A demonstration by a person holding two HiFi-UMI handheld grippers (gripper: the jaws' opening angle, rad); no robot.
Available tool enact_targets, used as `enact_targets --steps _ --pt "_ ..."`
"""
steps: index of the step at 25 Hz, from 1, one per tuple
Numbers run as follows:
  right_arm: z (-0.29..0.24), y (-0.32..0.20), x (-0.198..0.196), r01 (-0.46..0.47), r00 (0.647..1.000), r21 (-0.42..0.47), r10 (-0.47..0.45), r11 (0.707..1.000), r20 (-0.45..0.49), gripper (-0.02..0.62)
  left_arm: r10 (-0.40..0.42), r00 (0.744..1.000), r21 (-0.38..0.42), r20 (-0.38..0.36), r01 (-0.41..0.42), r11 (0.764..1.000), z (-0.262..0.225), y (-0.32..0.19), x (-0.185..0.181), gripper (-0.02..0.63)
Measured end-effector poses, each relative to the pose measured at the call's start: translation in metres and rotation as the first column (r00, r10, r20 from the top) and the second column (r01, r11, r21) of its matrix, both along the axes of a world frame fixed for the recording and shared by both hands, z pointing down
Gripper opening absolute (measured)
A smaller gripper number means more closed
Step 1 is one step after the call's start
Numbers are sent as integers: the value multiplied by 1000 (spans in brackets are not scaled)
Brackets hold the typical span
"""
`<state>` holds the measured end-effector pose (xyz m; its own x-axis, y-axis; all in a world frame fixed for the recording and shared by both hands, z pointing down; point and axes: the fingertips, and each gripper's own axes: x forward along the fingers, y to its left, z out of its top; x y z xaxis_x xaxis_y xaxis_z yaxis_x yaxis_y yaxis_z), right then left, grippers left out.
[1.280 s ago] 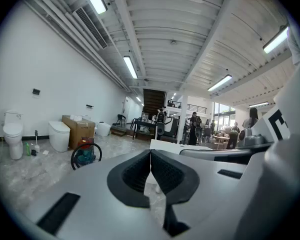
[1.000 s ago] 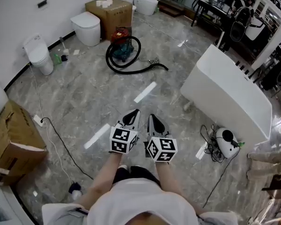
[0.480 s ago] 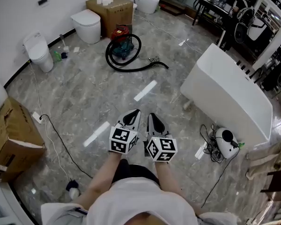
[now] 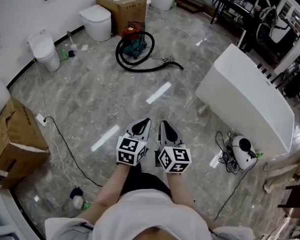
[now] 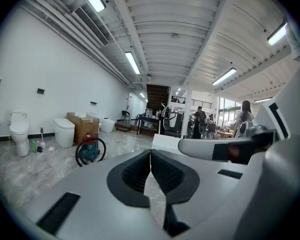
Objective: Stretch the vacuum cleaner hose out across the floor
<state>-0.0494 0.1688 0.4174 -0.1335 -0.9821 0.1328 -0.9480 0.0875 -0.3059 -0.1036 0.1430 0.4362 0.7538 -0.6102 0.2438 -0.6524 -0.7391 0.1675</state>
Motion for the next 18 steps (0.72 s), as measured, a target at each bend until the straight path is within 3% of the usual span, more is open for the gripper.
enact_targets --steps 9,18 --pt "5 -48 37 -28 1000 -8 28 1000 8 12 18 1000 2 4 -18 1000 4 -55 30 11" --pt "17 -161 87 -63 998 2 63 998 -5 12 92 996 55 14 -93 994 12 -177 86 11"
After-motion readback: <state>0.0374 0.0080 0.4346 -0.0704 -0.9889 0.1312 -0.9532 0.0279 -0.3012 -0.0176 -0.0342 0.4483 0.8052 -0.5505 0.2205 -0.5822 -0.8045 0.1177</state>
